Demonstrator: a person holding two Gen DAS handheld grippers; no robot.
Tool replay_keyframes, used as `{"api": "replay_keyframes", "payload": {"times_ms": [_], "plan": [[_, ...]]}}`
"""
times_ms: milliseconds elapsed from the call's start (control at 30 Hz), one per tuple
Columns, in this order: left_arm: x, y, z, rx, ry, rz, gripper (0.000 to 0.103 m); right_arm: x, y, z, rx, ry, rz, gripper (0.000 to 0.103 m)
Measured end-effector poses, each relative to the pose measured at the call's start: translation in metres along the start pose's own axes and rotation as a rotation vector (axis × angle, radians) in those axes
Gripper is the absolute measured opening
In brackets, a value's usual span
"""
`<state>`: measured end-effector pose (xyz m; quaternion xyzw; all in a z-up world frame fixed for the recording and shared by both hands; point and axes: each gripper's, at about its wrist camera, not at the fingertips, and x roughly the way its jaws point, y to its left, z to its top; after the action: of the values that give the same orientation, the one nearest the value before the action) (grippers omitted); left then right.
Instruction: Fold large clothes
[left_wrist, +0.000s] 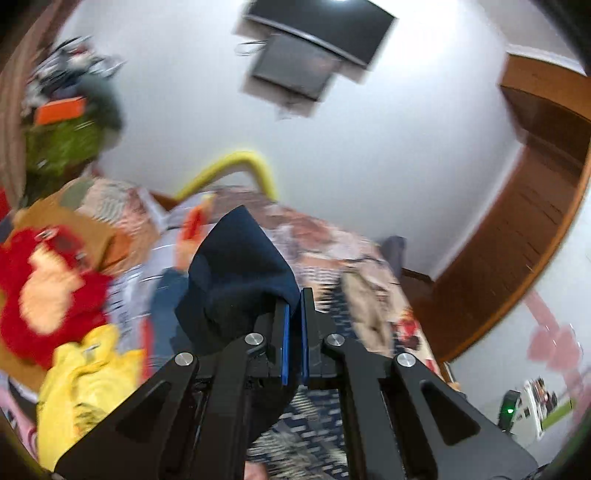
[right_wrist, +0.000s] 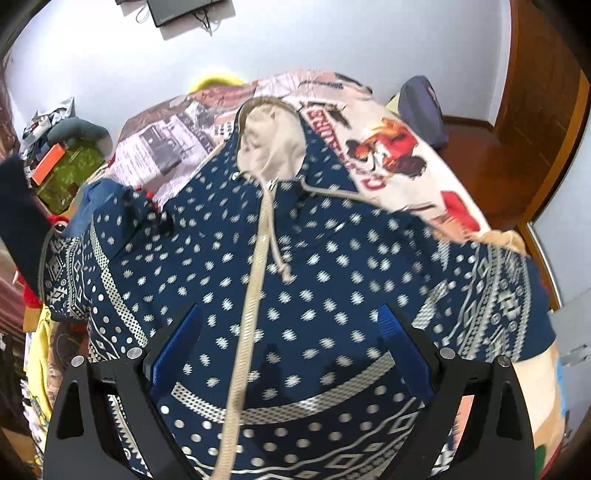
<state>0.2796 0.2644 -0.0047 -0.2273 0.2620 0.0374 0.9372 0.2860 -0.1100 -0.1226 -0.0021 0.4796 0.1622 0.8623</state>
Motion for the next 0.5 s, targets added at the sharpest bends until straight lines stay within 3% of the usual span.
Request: {"api": "replay_keyframes", "payload": {"times_ms": [267, 500], "plan": [[0.069, -0.132, -0.036, 0.181, 0.131, -0.145, 0.003, -0.020, -0.026, 0.000, -0.032, -0.049, -0.012, 0.095], [0.150, -0.197, -0.124, 0.333, 0.364, -0.160, 0.003, -0.028, -0.053, -0.011, -0.050, -0.055, -0.051, 0.095]]}}
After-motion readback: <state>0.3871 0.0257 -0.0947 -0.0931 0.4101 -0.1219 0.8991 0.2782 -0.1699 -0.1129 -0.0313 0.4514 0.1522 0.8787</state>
